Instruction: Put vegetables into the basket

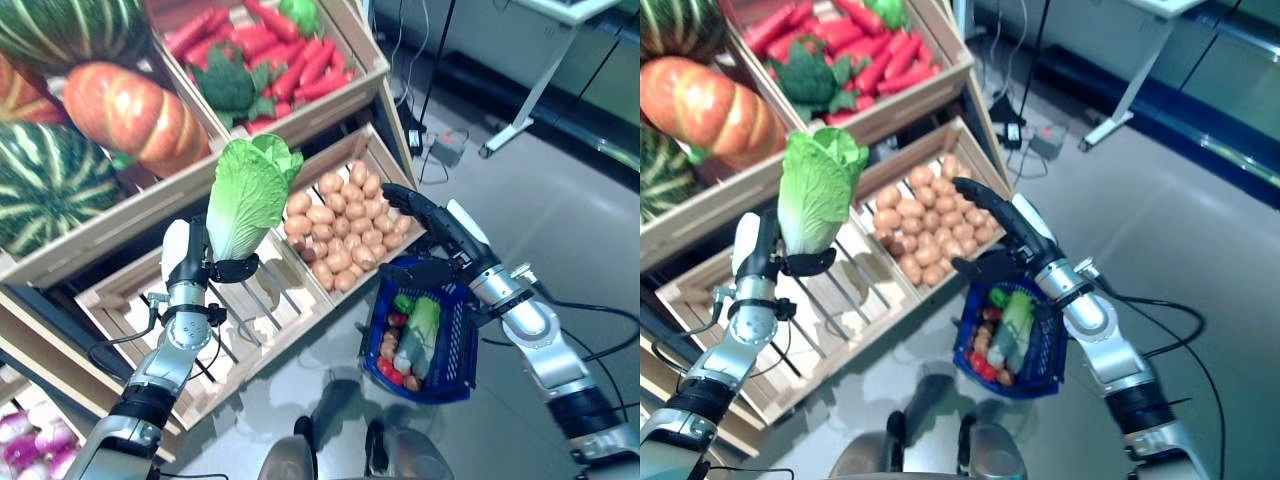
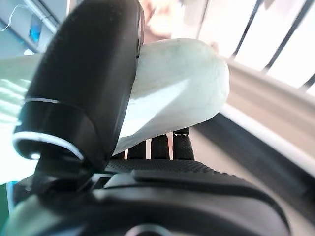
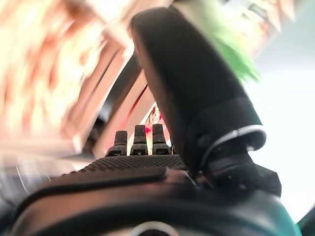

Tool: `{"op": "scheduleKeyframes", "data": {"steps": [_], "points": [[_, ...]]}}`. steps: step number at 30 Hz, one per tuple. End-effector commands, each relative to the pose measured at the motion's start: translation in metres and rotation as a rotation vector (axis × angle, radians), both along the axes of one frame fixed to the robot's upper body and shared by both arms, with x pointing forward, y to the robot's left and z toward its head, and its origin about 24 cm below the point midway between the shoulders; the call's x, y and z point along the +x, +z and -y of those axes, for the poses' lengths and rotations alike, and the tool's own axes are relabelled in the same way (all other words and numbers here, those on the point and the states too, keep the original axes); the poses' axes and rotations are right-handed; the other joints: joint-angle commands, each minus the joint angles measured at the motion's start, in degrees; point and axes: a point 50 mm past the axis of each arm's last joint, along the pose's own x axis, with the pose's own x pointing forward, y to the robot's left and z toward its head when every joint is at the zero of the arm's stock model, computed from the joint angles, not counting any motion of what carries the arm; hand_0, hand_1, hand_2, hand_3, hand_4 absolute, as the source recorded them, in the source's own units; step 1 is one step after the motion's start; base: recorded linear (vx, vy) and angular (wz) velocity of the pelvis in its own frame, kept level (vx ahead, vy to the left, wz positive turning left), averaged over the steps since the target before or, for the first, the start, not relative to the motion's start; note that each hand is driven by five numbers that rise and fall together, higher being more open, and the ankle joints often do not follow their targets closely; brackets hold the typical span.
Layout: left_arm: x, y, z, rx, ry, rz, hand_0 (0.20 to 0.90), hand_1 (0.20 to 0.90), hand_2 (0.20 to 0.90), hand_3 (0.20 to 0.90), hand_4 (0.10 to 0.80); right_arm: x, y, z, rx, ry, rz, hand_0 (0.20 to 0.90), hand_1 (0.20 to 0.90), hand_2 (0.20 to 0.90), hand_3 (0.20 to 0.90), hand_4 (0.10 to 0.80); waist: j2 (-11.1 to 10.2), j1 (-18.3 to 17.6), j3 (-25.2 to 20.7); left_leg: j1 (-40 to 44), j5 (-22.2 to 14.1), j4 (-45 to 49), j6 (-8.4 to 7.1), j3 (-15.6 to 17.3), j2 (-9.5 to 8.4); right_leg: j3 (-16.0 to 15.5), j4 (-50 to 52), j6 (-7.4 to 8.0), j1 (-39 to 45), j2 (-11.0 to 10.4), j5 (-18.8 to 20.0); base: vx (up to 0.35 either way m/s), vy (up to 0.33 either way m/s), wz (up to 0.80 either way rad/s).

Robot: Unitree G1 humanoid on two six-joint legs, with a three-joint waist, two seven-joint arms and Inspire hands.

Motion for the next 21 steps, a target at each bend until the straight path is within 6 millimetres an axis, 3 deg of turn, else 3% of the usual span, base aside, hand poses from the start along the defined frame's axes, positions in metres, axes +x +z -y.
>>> {"op": "scheduleKeyframes", "data": {"steps": [1,4,7,11,17,21], "points": [[0.01,0.041,-0.019,0.191,0.055,0.108,0.3,0.3,0.3,0.3,0.4,0.001,0.044,-0.015,-0.177,0.042,0.323,0.9,0.9,0.9,0.9,0.8,-0.2,-1.0,-6.3,3.2,-2.7,-1.6,3.08,2.4,-3.22,1.8,-12.7,-0.52,6.9,0.9,7.1,-0.031,-0.001,-0.1],[0.016,0.063,-0.031,0.393,0.068,0.077,0.3,0.3,0.3,0.3,0.4,0.005,0.061,-0.015,-0.301,0.025,0.335,0.9,0.9,0.9,0.9,0.8,0.0,-1.1,-7.1,4.9,-1.2,-6.1,3.08,2.5,-3.07,2.1,-15.3,0.12,7.8,1.2,8.6,-0.031,-0.006,-0.1],[0.022,0.077,-0.031,0.503,0.057,0.05,0.3,0.3,0.3,0.3,0.4,0.006,0.07,-0.019,-0.315,0.023,0.355,0.9,0.9,0.9,0.9,0.8,0.1,-1.1,-7.5,5.7,-0.5,-7.9,3.06,2.5,-2.98,2.3,-16.7,0.35,8.3,1.4,9.3,-0.012,-0.006,0.0],[0.025,0.082,-0.026,0.632,0.048,0.024,0.3,0.3,0.3,0.3,0.4,0.004,0.074,-0.024,-0.286,0.021,0.371,0.9,0.9,0.9,0.9,0.8,0.3,-1.1,-7.8,6.5,-0.3,-9.0,3.27,2.1,-3.01,2.8,-17.2,0.33,8.9,1.7,9.4,0.008,-0.007,0.05],[0.035,0.094,-0.005,0.839,-0.013,0.025,0.3,0.3,0.3,0.3,0.4,0.005,0.069,-0.043,-0.182,0.082,0.27,0.9,0.9,0.9,0.9,0.8,0.3,-1.1,-7.7,7.1,-0.5,-9.3,3.51,1.4,-2.92,2.9,-15.9,0.18,9.1,2.0,8.3,0.001,-0.002,0.01],[0.041,0.105,0.018,0.972,-0.084,0.069,0.3,0.3,0.3,0.3,0.4,0.01,0.058,-0.052,-0.03,0.135,0.057,0.9,0.9,0.9,0.9,0.8,0.3,-0.8,-7.8,7.9,-0.2,-10.4,3.45,0.6,-2.99,2.6,-16.2,0.18,9.9,2.1,8.1,0.026,-0.023,0.04]]}}
